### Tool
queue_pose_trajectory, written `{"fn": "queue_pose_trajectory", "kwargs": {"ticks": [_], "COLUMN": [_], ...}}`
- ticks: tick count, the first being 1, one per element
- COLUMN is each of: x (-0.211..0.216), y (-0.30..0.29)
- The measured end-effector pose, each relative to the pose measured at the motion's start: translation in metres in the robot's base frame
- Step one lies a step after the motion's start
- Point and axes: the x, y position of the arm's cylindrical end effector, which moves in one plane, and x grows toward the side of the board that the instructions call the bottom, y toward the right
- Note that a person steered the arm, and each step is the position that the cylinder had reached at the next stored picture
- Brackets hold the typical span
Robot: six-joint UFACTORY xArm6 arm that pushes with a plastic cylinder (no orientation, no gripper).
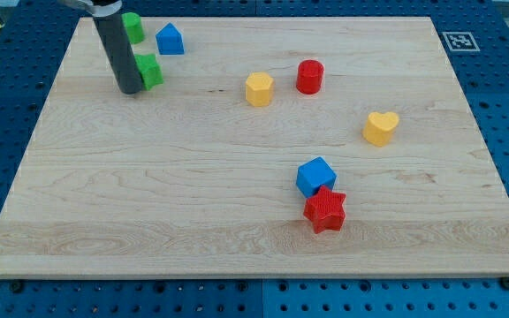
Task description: Push the green star into the green circle
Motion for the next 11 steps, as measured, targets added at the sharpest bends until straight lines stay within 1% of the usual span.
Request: {"fn": "queue_pose_trajectory", "kwargs": {"ticks": [1,3,5,10,11], "x": [0.004,-0.003,-0.026,-0.068,-0.048], "y": [0.026,0.034,0.01,-0.028,-0.03]}}
